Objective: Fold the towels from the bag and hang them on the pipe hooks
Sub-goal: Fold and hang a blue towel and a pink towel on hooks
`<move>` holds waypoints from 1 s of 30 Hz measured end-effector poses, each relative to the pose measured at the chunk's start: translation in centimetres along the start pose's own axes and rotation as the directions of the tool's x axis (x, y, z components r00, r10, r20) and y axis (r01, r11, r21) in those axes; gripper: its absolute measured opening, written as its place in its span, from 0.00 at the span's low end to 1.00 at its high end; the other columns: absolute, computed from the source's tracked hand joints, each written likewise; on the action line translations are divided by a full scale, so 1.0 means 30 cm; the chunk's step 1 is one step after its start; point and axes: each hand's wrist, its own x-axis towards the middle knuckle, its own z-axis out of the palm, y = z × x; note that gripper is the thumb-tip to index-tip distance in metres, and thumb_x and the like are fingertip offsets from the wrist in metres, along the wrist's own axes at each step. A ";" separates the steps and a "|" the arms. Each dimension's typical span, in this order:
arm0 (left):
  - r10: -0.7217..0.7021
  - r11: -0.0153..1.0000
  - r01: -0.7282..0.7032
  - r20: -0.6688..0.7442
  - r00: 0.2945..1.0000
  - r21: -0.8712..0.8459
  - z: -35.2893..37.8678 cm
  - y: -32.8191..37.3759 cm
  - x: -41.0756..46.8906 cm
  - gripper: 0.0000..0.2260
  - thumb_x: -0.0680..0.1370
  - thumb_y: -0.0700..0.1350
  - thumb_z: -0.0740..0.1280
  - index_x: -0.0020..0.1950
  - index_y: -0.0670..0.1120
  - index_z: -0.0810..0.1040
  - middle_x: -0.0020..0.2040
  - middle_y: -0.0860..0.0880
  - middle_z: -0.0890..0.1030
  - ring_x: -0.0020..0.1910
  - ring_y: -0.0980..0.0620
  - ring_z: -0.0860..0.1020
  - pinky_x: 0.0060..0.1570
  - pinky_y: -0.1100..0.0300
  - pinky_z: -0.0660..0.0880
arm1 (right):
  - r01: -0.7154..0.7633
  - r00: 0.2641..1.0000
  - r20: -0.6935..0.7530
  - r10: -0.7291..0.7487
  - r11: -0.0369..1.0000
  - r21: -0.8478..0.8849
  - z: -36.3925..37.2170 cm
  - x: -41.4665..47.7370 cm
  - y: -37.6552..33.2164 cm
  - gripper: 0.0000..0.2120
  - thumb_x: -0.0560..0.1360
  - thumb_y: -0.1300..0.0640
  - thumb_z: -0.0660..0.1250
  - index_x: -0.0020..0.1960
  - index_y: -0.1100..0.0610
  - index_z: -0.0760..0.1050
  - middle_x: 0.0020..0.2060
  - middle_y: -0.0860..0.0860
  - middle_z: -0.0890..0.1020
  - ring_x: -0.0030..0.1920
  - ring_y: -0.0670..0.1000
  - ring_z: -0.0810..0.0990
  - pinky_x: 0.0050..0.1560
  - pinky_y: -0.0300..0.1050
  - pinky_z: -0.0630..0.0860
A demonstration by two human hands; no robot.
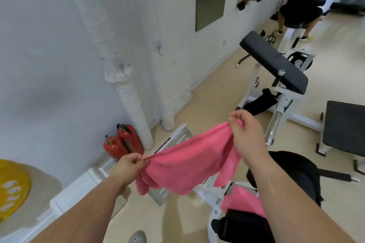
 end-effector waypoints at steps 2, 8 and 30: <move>0.037 0.999 -0.038 -0.046 0.998 -0.029 -0.070 -0.022 0.018 0.11 0.79 0.49 0.71 0.41 0.43 0.80 0.33 0.51 0.78 0.37 0.51 0.75 0.40 0.55 0.69 | -0.008 0.997 0.078 0.011 0.999 -0.037 0.117 -0.011 -0.020 0.06 0.80 0.58 0.66 0.47 0.47 0.77 0.44 0.42 0.81 0.47 0.38 0.78 0.45 0.34 0.69; 0.296 0.955 -0.294 0.046 0.954 -0.042 -0.293 0.062 0.035 0.11 0.82 0.46 0.67 0.41 0.47 0.81 0.35 0.49 0.79 0.37 0.57 0.74 0.43 0.58 0.71 | -0.018 0.886 0.462 0.048 0.997 -0.069 0.570 -0.114 -0.157 0.13 0.73 0.48 0.74 0.57 0.39 0.79 0.46 0.39 0.82 0.50 0.43 0.80 0.54 0.34 0.75; -0.023 0.971 -0.003 -0.107 0.994 -0.240 -1.004 -0.269 0.190 0.15 0.79 0.41 0.67 0.32 0.49 0.82 0.29 0.52 0.76 0.32 0.54 0.72 0.33 0.60 0.69 | 0.062 0.902 0.431 0.006 0.988 -0.144 1.297 -0.009 -0.443 0.10 0.82 0.54 0.63 0.43 0.51 0.76 0.33 0.51 0.78 0.36 0.47 0.74 0.43 0.50 0.73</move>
